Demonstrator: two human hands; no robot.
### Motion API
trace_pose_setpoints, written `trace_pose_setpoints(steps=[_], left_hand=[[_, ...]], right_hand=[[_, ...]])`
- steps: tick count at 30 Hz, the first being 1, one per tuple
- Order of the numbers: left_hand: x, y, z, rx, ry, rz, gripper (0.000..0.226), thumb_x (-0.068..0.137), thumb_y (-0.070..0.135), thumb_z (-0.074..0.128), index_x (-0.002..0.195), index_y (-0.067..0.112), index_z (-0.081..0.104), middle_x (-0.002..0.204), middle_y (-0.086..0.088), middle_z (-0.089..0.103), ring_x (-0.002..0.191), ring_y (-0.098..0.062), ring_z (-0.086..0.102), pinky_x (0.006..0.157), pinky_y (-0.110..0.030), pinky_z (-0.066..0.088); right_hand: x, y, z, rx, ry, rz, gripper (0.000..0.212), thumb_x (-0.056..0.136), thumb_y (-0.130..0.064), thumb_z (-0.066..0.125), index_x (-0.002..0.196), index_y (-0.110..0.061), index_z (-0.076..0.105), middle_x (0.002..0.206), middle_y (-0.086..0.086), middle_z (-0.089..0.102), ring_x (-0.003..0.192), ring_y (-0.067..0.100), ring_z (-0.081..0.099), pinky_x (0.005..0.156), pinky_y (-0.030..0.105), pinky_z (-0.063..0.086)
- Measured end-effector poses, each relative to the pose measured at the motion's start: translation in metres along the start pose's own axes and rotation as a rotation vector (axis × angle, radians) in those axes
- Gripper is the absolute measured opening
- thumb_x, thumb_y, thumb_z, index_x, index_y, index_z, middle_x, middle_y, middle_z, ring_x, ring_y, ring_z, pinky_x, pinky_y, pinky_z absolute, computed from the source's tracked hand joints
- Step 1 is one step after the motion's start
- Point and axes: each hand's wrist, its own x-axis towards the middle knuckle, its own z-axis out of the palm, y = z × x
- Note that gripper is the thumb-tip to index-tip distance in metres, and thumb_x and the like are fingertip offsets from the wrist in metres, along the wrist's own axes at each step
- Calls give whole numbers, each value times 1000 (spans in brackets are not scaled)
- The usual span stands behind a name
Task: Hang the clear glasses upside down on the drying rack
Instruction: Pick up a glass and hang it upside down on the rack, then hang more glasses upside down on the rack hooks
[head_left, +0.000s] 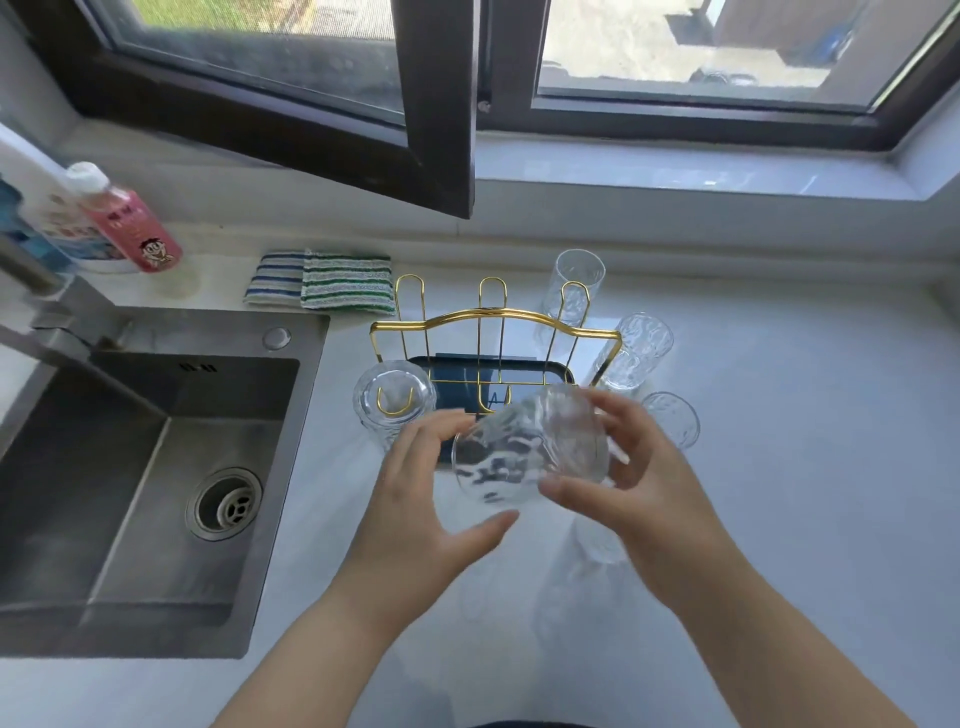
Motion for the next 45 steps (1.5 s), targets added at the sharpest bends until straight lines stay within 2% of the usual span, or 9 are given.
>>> trace_pose_setpoints(steps=[5,10,15,19,30,34,40,42,45], left_hand=[[25,15,0,46,39,83,73,68,37,74,130,39,36,127,25,45,117,7,43,98,-10,35],[41,3,14,-27,71,-86,79,74,19,73,132,46,27,127,15,52,92,28,47,77,1,41],[41,-7,31,30,88,-177,83,78,14,66,138,44,17,138,11,43,118,-10,52,95,-31,47],[40,-13,41,88,93,-212,84,80,12,65,141,37,14,146,5,36,128,-18,45,100,-43,44],[39,-19,50,134,102,-256,87,81,9,63,143,36,8,150,5,31,130,-18,43,101,-39,43],[34,-12,53,119,112,-200,91,84,9,59,130,54,-4,148,16,18,138,-15,27,107,-29,31],[12,-9,58,110,124,-190,91,85,15,58,125,60,-10,155,2,19,137,-16,29,110,-42,33],[0,-14,62,60,112,-220,89,85,21,58,130,57,-10,153,7,18,135,-9,29,109,-33,31],[-19,-25,72,-28,91,-343,75,82,21,63,139,29,16,142,8,30,125,-7,35,100,-23,29]], right_hand=[[26,-23,12,-395,-11,-247,77,50,-19,86,114,-39,49,112,-13,58,103,5,59,82,18,51],[49,-9,22,-541,-10,-206,81,54,-14,87,123,-30,46,119,-17,50,110,3,51,93,24,48],[59,9,23,-574,-39,-141,81,55,-19,86,125,-31,44,118,-16,50,114,5,49,100,30,44],[65,19,23,-600,-68,-95,82,59,-20,83,128,-31,41,124,-11,48,115,6,48,101,33,43],[69,31,22,-597,-111,-64,81,62,-24,81,130,-29,37,124,-11,42,117,5,44,97,19,37],[68,31,21,-611,-150,-41,86,66,-28,79,135,-30,28,132,-9,37,118,1,38,100,20,33],[44,23,10,-677,-184,-86,89,75,-27,73,143,-29,14,146,-14,28,134,0,24,107,17,21],[29,19,-1,-676,-171,-141,82,77,-25,72,139,-34,20,141,-19,30,131,-4,27,107,15,22],[5,19,-31,-571,-43,-205,64,76,-15,72,124,-39,38,131,-18,46,121,-7,41,102,10,32]])
